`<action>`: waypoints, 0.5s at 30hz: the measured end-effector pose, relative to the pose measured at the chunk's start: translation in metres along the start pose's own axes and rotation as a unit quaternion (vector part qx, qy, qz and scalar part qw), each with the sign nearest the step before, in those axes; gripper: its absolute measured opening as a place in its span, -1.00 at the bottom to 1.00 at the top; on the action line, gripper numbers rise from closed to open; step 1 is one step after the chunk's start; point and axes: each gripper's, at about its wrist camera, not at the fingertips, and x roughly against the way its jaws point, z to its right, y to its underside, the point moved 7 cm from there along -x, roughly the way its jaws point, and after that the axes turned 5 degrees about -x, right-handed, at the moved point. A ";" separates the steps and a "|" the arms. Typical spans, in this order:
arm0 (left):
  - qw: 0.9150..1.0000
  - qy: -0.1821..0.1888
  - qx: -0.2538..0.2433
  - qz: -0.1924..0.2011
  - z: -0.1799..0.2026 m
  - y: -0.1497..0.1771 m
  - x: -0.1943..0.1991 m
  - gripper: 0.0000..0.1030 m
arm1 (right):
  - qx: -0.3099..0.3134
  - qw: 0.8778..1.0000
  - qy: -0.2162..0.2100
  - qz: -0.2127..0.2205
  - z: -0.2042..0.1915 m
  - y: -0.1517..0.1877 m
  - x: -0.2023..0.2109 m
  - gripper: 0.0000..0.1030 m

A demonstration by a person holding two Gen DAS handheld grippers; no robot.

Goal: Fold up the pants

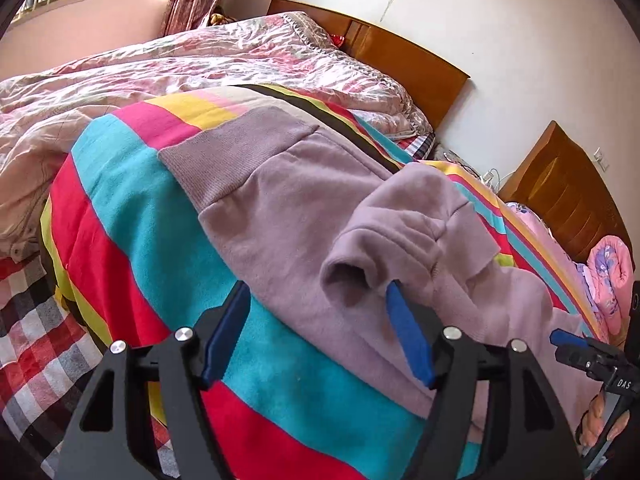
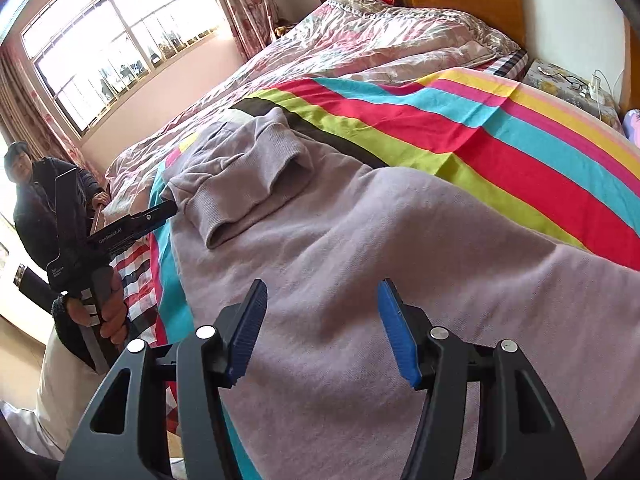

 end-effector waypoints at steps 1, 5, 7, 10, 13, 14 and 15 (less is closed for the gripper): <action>1.000 0.012 0.009 0.008 -0.003 -0.001 0.004 0.39 | 0.012 1.000 -0.006 0.006 -0.007 -0.013 -0.003 0.11; 0.987 0.085 0.127 0.040 -0.036 -0.011 0.021 0.53 | 0.066 0.993 -0.098 -0.018 -0.041 -0.079 -0.034 0.11; 0.979 0.088 0.178 0.049 -0.056 -0.018 0.021 0.52 | 0.109 0.983 -0.136 -0.051 -0.064 -0.111 -0.065 0.11; 0.979 0.045 0.191 0.053 -0.076 -0.032 0.012 0.51 | 0.193 0.970 -0.124 -0.076 -0.096 -0.153 -0.117 0.11; 0.977 0.017 0.213 0.022 -0.093 -0.036 -0.011 0.36 | 0.212 0.962 -0.133 -0.111 -0.122 -0.178 -0.170 0.11; 0.976 0.012 0.216 0.019 -0.096 -0.038 -0.016 0.35 | 0.221 0.960 -0.129 -0.117 -0.128 -0.182 -0.185 0.11; 0.976 0.005 0.217 0.018 -0.098 -0.039 -0.018 0.35 | 0.226 0.958 -0.126 -0.125 -0.133 -0.184 -0.198 0.11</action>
